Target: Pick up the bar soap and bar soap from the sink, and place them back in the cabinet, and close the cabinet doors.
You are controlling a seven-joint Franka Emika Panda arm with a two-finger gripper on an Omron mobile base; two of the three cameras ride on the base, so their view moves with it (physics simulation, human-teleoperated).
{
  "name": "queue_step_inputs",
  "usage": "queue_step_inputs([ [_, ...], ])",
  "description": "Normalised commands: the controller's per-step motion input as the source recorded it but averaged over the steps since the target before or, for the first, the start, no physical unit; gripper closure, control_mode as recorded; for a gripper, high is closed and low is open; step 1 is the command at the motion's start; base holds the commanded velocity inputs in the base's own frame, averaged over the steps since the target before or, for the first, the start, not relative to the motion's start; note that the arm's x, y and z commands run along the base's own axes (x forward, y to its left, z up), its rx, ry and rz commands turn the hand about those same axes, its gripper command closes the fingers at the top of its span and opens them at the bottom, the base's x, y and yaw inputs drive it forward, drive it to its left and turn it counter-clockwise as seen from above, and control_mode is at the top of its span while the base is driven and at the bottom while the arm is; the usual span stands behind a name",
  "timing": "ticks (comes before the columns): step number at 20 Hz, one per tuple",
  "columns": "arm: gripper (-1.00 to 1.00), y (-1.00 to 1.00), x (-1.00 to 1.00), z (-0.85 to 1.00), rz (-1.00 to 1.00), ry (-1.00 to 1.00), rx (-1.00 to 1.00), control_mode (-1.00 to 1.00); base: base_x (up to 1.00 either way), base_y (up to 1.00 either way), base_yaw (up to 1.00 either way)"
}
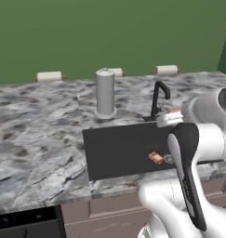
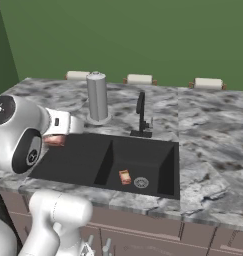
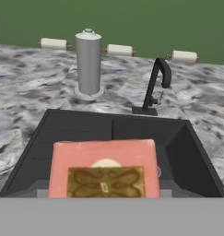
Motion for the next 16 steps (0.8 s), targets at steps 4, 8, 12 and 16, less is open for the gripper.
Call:
queue_step_inputs([
  [4, 1.0, 0.0, -0.03, 0.32, 0.0, -0.02, 0.0, -1.0, 0.0, 0.0, 0.0],
  [8, 1.0, 0.0, -0.09, 0.08, 0.0, 0.0, 0.0, -1.0, 0.0, 0.0, 0.0],
  [12, 1.0, 0.0, -0.19, 0.0, 0.0, 0.0, 0.0, -1.0, 0.0, 0.0, 0.0],
  [16, 1.0, 0.0, -0.33, 0.02, -0.01, -0.05, 0.0, -1.0, 0.0, 0.0, 0.0],
])
